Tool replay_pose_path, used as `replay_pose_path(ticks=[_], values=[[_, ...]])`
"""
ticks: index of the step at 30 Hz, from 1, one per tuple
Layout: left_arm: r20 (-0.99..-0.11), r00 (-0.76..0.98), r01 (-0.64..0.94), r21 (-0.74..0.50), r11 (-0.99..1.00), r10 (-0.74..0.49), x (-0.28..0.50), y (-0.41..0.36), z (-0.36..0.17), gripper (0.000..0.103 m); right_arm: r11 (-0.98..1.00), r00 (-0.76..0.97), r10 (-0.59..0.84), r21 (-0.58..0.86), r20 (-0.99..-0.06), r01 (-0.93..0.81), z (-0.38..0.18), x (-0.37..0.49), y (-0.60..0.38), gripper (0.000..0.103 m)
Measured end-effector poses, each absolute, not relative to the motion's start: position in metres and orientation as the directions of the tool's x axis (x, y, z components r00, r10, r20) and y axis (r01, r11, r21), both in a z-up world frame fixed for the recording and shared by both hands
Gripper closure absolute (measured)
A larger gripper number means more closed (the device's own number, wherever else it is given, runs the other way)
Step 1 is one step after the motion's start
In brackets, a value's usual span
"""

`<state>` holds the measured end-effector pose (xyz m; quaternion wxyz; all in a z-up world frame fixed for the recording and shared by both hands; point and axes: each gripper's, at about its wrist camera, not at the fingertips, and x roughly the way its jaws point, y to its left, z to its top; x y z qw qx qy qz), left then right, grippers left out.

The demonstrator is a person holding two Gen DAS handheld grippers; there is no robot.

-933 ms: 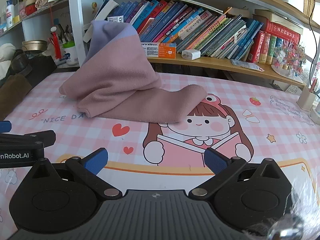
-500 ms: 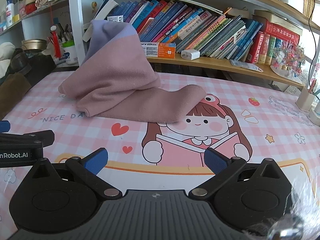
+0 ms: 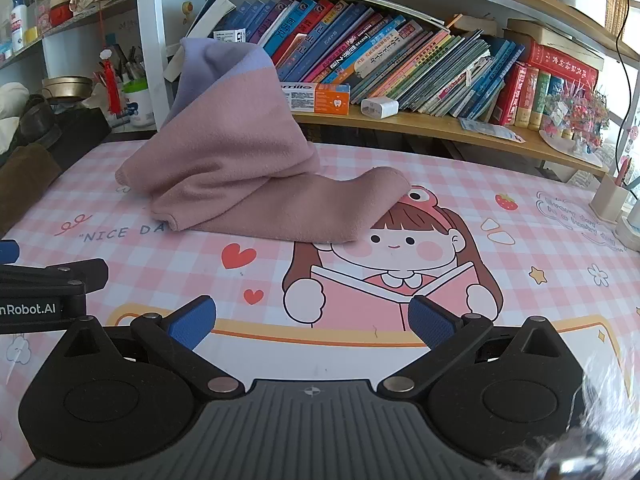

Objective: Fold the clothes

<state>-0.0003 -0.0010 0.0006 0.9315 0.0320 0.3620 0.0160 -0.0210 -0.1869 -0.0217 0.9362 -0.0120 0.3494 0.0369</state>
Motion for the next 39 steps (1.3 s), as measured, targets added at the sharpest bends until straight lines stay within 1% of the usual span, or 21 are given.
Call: replay_pose_path(ticks=[39], values=[[-0.677,0.733,-0.015,0.076,0.997,0.063,-0.0013,-0.0006,-0.0003,0.0,0.997,0.751,0.059,0.002,-0.658,-0.077,-0.022,-0.0213,-0.1872,0.0]])
